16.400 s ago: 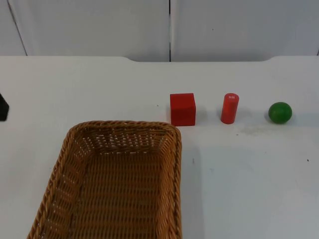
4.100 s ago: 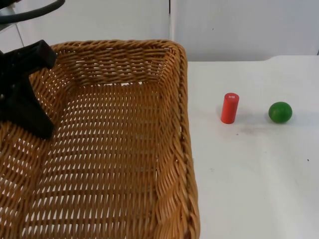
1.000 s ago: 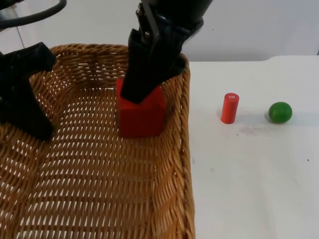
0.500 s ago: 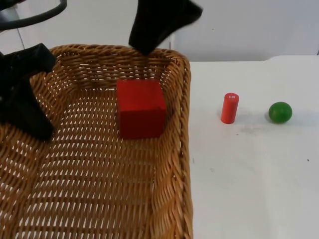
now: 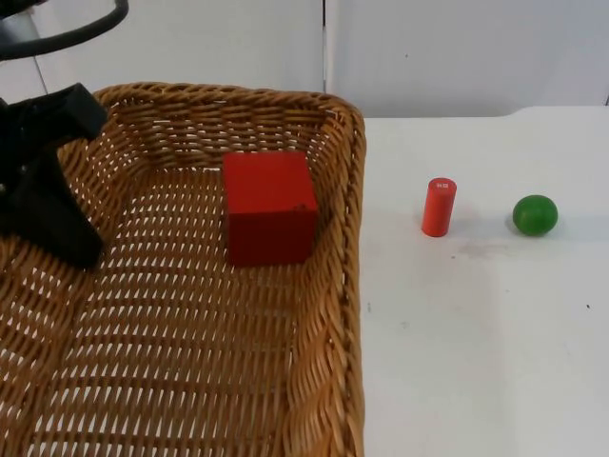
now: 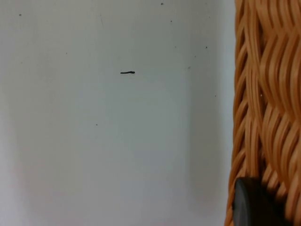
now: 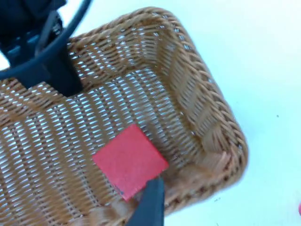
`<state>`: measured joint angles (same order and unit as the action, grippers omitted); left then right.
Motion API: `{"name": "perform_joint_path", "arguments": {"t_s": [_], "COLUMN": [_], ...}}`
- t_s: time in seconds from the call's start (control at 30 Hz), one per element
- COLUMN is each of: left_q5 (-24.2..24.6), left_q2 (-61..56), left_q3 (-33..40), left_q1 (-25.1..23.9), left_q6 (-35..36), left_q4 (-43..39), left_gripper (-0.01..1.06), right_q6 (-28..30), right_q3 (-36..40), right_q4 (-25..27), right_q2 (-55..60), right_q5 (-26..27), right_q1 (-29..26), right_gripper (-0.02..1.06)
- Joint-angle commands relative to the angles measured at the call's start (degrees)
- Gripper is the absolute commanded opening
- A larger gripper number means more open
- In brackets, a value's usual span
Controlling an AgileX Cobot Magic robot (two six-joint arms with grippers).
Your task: Pick up the basket with the left hand and place the object to the left of the red cylinder into the basket with the right hand.
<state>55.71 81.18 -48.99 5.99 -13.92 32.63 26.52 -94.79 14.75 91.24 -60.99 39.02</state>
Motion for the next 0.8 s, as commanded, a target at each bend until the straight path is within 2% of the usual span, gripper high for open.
{"name": "perform_joint_path", "arguments": {"t_s": [0.0,0.27,0.77], "left_q5": [-0.55,-1.0,-0.42], "left_q2": [-0.56,-0.56,-0.56], "left_q3": [-0.39,-0.39,-0.39], "left_q1": [-0.07,-0.07,-0.07], "left_q6": [-0.2,-0.7,-3.29], "left_q4": [1.97,1.97,2.08], "left_gripper": [0.0,0.0,0.0], "right_q6": [-0.39,-0.98,-1.93], "right_q3": [4.79,11.78,12.58], "right_q4": [0.82,0.34,1.84], "right_q2": [-4.04,-12.54,-16.2], "right_q5": [2.93,3.68,3.44], "right_q1": [-1.36,-3.36,-3.36], "right_gripper": [0.78,0.78,0.78]}}
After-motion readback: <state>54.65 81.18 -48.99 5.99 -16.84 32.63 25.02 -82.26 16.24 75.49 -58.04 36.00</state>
